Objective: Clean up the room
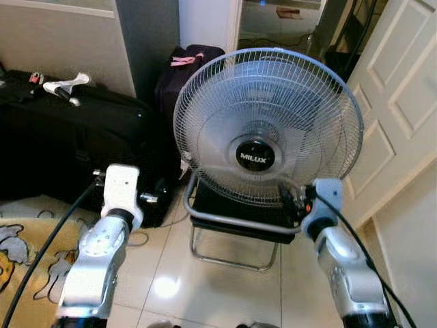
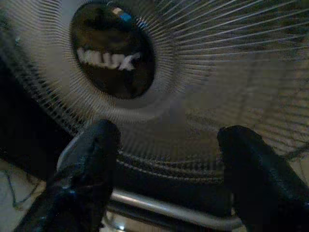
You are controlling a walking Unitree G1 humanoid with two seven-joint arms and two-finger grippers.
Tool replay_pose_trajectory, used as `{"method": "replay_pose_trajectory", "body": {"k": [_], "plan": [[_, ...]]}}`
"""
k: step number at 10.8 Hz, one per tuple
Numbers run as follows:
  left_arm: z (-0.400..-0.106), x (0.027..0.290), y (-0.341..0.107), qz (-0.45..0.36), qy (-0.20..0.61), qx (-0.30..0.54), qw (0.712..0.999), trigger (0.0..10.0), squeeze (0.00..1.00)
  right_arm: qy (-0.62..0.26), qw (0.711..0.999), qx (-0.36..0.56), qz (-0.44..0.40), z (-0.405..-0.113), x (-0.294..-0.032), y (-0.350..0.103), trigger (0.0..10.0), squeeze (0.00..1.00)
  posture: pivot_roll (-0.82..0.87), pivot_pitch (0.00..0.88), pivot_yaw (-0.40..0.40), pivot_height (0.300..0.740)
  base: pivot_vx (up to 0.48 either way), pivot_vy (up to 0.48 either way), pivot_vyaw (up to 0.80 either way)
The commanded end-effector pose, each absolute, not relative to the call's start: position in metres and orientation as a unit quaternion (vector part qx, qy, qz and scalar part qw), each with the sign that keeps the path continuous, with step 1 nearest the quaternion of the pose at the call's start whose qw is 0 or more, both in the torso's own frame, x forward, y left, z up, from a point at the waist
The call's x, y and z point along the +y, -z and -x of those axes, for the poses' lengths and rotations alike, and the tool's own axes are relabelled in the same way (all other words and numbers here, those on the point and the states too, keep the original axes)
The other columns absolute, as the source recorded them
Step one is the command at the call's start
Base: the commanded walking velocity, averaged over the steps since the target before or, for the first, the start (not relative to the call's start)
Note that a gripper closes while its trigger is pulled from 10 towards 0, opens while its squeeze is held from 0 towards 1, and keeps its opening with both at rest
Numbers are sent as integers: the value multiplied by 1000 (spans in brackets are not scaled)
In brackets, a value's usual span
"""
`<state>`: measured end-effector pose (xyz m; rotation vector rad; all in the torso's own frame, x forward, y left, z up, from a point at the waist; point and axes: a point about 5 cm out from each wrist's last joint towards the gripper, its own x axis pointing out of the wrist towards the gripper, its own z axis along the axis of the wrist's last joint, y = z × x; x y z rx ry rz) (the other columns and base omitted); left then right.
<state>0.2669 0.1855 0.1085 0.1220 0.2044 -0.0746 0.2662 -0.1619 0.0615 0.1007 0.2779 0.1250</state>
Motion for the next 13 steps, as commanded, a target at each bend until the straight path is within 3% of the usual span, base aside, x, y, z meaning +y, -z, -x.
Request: {"method": "replay_pose_trajectory", "body": {"k": [1, 5, 7, 8, 9, 13], "plan": [[-268, 185, -113, -70, 39, 93, 992, 10000, 0, -66, 990, 118, -35, -269, -158, -69, 10000, 1000, -47, 0, -21, 740, 0, 0, 800], [-269, 182, -120, -75, 47, 71, 994, 10000, 0, -61, 995, 81, -15, -278, -155, -76, 10000, 1000, -29, 0, -21, 740, 0, 0, 800], [-272, 185, -122, -82, 43, 65, 994, 10000, 0, -11, 999, 26, 29, -285, -156, -85, 10000, 1000, -29, 0, -24, 740, 0, 0, 0], [-274, 186, -120, -83, 41, 68, 993, 10000, 0, -22, 997, 80, 1, -286, -154, -76, 10000, 1000, -30, 0, -25, 740, 0, 0, 0], [-274, 185, -120, -82, 41, 69, 993, 10000, 0, -29, 996, 77, -32, -284, -155, -77, 10000, 1000, -30, 0, -26, 740, 0, 0, 0], [-277, 185, -120, -86, 40, 67, 993, 10000, 0, -38, 996, 81, -27, -287, -155, -77, 10000, 1000, -42, 0, -18, 740, 0, 322, 0]]}}
